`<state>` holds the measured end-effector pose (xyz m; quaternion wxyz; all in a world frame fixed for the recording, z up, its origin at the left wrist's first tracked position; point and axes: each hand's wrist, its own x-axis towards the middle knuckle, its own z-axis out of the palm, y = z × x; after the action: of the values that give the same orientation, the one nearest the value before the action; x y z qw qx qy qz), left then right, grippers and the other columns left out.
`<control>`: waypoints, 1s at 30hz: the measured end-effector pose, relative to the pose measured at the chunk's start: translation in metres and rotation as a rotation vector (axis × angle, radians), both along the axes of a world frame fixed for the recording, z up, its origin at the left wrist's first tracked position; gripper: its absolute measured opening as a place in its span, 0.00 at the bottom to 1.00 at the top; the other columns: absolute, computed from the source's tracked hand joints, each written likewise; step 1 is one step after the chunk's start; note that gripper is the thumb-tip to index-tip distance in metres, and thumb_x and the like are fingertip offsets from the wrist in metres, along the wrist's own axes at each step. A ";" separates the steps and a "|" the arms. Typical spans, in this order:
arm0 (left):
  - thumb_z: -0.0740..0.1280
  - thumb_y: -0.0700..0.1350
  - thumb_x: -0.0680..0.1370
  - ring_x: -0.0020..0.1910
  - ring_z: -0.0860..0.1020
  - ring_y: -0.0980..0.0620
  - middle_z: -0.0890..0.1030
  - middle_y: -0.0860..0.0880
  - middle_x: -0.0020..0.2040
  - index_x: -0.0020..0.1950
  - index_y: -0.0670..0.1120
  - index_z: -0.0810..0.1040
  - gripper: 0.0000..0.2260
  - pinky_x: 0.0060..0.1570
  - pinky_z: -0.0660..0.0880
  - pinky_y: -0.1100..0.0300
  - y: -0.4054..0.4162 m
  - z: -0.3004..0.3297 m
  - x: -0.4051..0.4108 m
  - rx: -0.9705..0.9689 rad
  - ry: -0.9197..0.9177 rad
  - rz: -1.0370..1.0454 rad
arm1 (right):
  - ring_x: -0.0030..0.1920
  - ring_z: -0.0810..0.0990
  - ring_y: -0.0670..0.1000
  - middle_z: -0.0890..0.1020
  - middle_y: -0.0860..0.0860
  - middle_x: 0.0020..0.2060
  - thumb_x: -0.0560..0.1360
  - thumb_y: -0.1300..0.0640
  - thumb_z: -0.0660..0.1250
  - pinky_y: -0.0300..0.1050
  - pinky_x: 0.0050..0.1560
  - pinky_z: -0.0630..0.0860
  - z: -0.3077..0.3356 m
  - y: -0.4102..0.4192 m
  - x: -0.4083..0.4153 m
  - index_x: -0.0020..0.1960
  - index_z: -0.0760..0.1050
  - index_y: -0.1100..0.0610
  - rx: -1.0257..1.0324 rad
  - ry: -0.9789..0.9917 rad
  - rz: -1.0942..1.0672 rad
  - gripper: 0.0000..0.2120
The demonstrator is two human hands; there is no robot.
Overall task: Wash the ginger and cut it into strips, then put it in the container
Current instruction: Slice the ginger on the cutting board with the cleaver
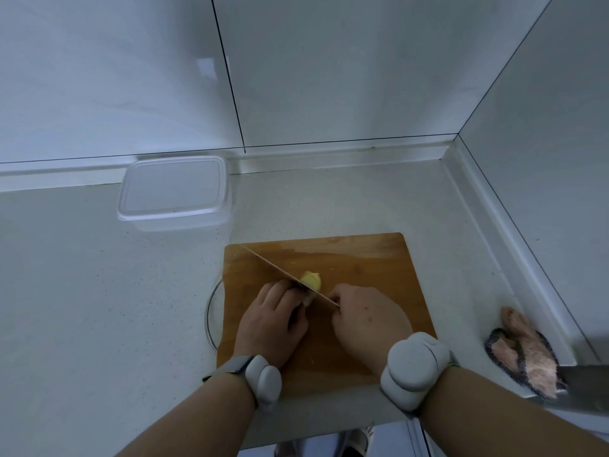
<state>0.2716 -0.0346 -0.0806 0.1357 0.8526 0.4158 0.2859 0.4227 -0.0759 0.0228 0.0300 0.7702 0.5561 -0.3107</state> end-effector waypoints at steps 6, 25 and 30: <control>0.62 0.48 0.72 0.46 0.71 0.51 0.79 0.49 0.50 0.54 0.51 0.73 0.11 0.36 0.69 0.64 0.000 0.000 0.000 -0.019 0.010 0.010 | 0.43 0.80 0.49 0.80 0.47 0.44 0.81 0.56 0.59 0.48 0.49 0.80 0.008 -0.007 0.001 0.58 0.75 0.49 -0.005 -0.017 -0.006 0.09; 0.62 0.48 0.73 0.48 0.72 0.52 0.76 0.51 0.53 0.55 0.51 0.72 0.11 0.40 0.70 0.67 0.000 0.000 0.000 -0.015 -0.031 -0.017 | 0.42 0.81 0.50 0.81 0.48 0.43 0.81 0.57 0.58 0.48 0.47 0.81 -0.010 0.003 0.002 0.62 0.73 0.48 -0.037 -0.019 -0.010 0.12; 0.63 0.48 0.73 0.48 0.72 0.51 0.76 0.50 0.52 0.55 0.51 0.72 0.11 0.38 0.72 0.65 0.000 0.000 0.000 -0.037 -0.047 -0.023 | 0.41 0.81 0.50 0.81 0.48 0.42 0.81 0.57 0.58 0.48 0.45 0.81 -0.004 0.000 0.001 0.63 0.73 0.48 -0.004 -0.003 -0.003 0.13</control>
<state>0.2715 -0.0345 -0.0802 0.1644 0.8477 0.4080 0.2966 0.4238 -0.0759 0.0187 0.0320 0.7715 0.5544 -0.3105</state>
